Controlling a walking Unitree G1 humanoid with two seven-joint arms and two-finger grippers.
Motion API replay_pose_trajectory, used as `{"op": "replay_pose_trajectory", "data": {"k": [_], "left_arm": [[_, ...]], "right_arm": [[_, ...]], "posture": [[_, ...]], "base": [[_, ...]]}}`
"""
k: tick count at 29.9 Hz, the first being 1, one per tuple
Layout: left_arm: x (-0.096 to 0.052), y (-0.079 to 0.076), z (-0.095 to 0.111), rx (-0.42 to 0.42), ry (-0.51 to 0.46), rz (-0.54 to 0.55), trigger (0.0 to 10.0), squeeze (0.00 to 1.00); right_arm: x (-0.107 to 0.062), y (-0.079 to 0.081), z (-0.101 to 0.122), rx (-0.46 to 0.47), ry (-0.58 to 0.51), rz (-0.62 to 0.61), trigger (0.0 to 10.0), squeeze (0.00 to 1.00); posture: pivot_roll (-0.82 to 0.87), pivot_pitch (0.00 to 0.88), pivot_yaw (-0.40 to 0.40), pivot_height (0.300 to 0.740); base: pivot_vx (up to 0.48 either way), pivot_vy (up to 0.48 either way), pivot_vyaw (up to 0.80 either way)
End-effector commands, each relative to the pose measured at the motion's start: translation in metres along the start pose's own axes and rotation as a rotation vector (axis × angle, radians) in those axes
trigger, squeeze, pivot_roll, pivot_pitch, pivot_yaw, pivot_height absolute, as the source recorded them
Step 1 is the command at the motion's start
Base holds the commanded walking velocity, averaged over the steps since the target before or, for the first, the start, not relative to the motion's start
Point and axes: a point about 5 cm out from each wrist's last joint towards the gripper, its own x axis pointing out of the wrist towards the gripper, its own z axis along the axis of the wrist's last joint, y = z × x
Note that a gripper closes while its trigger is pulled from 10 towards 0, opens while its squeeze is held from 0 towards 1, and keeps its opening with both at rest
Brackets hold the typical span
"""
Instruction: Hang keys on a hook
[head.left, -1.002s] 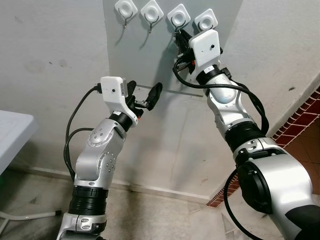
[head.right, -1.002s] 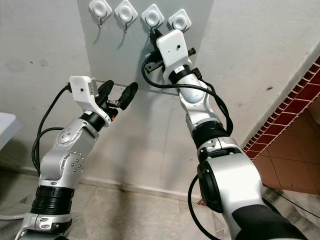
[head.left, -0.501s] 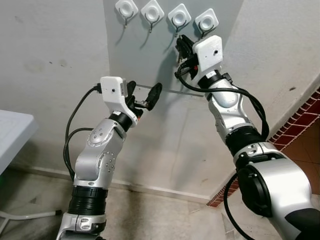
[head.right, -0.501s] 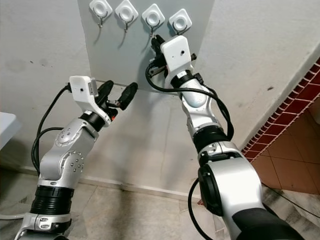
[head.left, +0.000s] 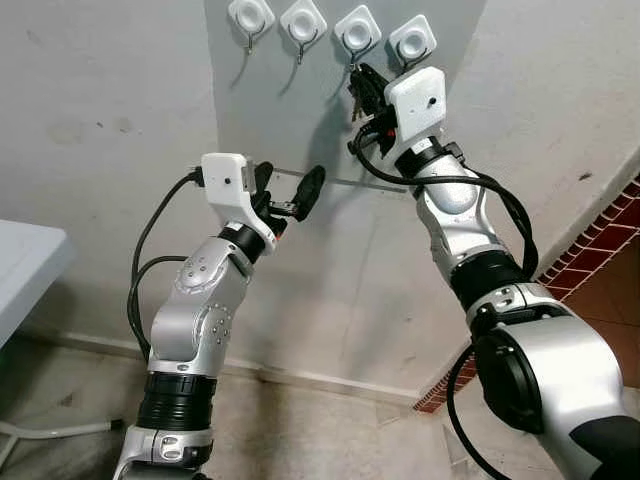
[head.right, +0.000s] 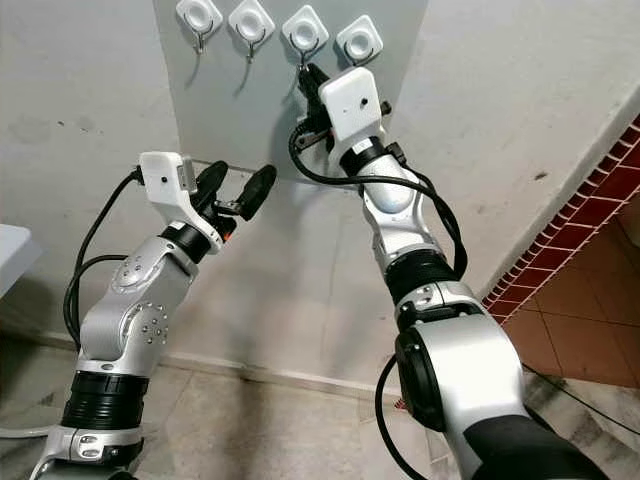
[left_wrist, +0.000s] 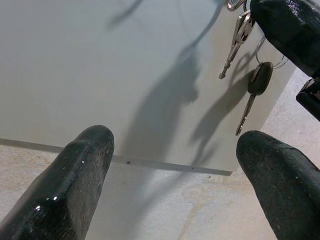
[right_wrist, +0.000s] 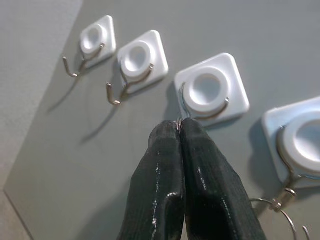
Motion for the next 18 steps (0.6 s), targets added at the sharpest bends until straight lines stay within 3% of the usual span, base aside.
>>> {"op": "replay_pose_trajectory", "data": {"k": [1,14,18], "left_arm": [[0.0,-0.003,0.004,0.0,-0.011,-0.01,10.0,0.0],[0.001,-0.004,0.004,-0.006,-0.014,-0.01,10.0,0.0],[0.001,-0.004,0.005,-0.01,-0.017,-0.008,10.0,0.0]], "right_arm": [[0.009,-0.002,0.018,-0.029,-0.087,0.014,10.0,0.0],[0.011,0.0,0.019,-0.051,-0.084,0.035,10.0,0.0],[0.009,0.003,0.01,-0.104,-0.005,0.075,10.0,0.0]], "posture": [[0.03,0.046,-0.105,0.74],[0.03,0.047,-0.109,0.74],[0.03,0.046,-0.11,0.74]], "base": [[0.0,0.0,0.0],[0.0,0.0,0.0],[0.0,0.0,0.0]]}}
